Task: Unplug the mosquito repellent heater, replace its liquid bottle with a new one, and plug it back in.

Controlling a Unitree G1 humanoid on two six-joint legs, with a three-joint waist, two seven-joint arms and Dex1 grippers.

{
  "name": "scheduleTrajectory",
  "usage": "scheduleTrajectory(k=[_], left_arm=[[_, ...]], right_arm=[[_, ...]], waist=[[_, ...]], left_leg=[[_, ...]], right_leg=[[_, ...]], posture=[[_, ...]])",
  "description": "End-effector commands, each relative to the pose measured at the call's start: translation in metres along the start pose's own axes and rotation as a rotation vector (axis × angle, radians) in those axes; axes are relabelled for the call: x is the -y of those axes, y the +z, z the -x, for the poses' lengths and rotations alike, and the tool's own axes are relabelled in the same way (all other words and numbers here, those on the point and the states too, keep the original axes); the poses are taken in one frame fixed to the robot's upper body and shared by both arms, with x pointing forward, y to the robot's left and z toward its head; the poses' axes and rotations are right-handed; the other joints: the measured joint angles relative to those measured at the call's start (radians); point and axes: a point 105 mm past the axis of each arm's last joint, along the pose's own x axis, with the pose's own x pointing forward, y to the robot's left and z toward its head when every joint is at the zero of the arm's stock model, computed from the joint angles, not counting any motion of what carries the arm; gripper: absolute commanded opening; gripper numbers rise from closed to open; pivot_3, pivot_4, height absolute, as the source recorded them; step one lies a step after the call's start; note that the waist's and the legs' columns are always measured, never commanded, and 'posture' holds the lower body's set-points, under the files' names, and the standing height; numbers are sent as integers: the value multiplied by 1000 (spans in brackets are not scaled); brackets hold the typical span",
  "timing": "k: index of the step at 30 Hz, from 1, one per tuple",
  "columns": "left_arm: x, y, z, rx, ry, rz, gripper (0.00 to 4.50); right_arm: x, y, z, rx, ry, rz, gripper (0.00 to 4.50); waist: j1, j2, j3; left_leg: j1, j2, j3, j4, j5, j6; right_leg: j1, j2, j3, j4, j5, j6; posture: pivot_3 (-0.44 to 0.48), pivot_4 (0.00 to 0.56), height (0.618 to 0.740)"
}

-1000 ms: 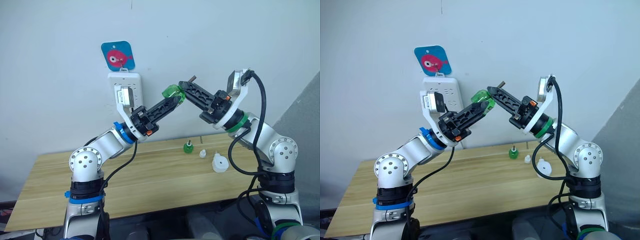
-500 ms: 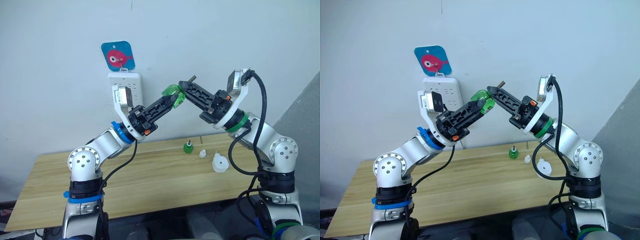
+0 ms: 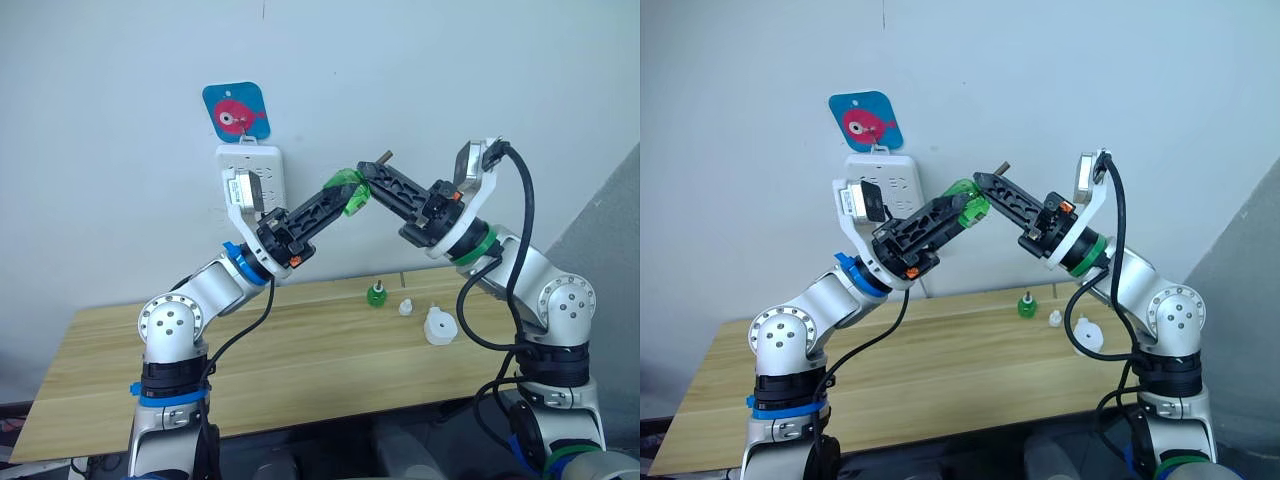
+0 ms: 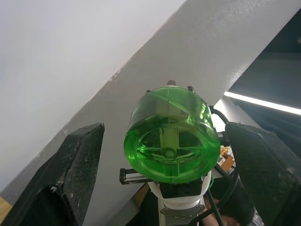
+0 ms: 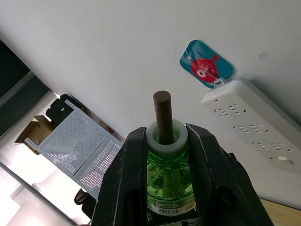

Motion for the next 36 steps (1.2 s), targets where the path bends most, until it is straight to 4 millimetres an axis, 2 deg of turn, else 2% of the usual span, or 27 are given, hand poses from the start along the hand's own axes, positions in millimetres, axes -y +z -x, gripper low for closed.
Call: scheduleTrajectory(k=[1,12,15,18,20,30,36], left_arm=[[18,5,-5,9,-82,1,4320],[16,4,-7,-21,-72,2,4320],[14,3,-8,-18,-62,-1,3743],[13,5,-9,-10,-57,-3,2752],[12,8,-10,6,-54,-6,2280],[10,5,-8,2,-43,-15,2279],[3,8,-5,15,-12,-28,2279]], right_arm=[[-11,1,0,8,45,32,808],[-9,1,1,7,48,30,808],[-9,0,1,7,50,30,808],[-10,0,1,7,53,31,808],[-10,0,1,4,55,32,808],[-9,-2,0,0,37,23,808],[-14,2,2,10,30,50,3017]], waist=[[0,0,0],[0,0,0],[0,0,0],[0,0,0],[0,0,0],[0,0,0],[0,0,0]], left_leg=[[0,0,0,0,0,0],[0,0,0,0,0,0],[0,0,0,0,0,0],[0,0,0,0,0,0],[0,0,0,0,0,0],[0,0,0,0,0,0],[0,0,0,0,0,0]], right_leg=[[0,0,0,0,0,0],[0,0,0,0,0,0],[0,0,0,0,0,0],[0,0,0,0,0,0],[0,0,0,0,0,0],[0,0,0,0,0,0],[0,0,0,0,0,0]], posture=[[-156,18,736],[-156,18,736],[-158,15,736],[-158,15,736],[-158,14,736],[-158,14,736],[-161,22,736]])
